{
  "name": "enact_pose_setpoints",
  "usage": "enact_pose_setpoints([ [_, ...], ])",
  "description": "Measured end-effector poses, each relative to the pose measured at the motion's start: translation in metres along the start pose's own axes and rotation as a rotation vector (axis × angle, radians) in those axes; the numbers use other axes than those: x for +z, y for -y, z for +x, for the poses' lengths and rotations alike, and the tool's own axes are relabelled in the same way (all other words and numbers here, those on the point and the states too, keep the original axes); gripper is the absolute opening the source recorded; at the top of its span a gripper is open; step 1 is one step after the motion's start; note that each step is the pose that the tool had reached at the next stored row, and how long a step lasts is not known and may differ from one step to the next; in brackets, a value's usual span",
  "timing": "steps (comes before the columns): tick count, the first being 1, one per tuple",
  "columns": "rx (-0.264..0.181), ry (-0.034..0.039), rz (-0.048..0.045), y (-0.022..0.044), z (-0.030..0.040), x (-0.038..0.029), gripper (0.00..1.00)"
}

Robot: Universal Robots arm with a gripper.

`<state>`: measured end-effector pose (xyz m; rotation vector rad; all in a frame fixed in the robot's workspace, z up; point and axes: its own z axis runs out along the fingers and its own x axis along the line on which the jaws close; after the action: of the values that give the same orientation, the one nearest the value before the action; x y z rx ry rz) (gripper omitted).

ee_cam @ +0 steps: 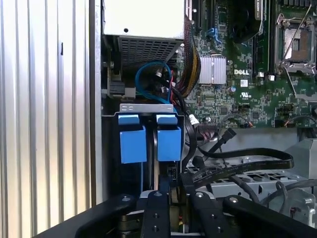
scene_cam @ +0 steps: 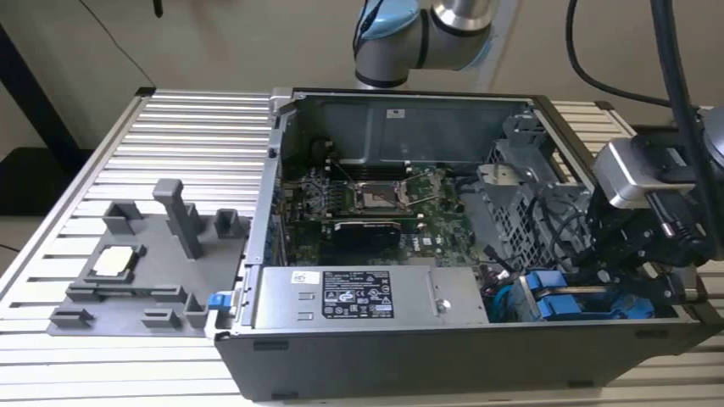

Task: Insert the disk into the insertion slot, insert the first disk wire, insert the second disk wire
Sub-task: 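Insert the second disk wire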

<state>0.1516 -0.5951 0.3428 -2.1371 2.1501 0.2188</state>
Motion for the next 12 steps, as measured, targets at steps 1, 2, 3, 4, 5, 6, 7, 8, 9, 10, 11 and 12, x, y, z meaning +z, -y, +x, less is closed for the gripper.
enact_pose_setpoints([
  [1, 0.0, -0.0001, 0.0, -0.0001, -0.0007, -0.0036, 0.24],
  [2, 0.0, -0.0002, -0.0001, -0.0002, -0.0012, -0.0072, 0.24],
  [3, 0.0, -0.0002, -0.0001, -0.0004, -0.002, -0.0114, 0.24],
  [4, 0.0, -0.0001, -0.0001, -0.0005, -0.0028, -0.0161, 0.24],
  [5, 0.0, -0.0002, -0.0001, -0.0006, -0.0036, -0.0204, 0.24],
  [6, 0.0, -0.0002, -0.0001, -0.0008, -0.0044, -0.0248, 0.24],
  [7, 0.0, -0.0001, -0.0001, -0.0008, -0.0052, -0.0292, 0.24],
  [8, 0.0, -0.0002, 0.0, -0.0009, -0.0059, -0.0331, 0.24],
  [9, 0.0, -0.0003, -0.0001, -0.0011, -0.0064, -0.0364, 0.24],
  [10, 0.0, -0.0001, -0.0001, -0.0011, -0.0068, -0.0385, 0.24],
  [11, 0.0, -0.0003, -0.0001, -0.0011, -0.0069, -0.0394, 0.24],
  [12, 0.0, 0.0, -0.0001, -0.0012, -0.0069, -0.0393, 0.24],
])
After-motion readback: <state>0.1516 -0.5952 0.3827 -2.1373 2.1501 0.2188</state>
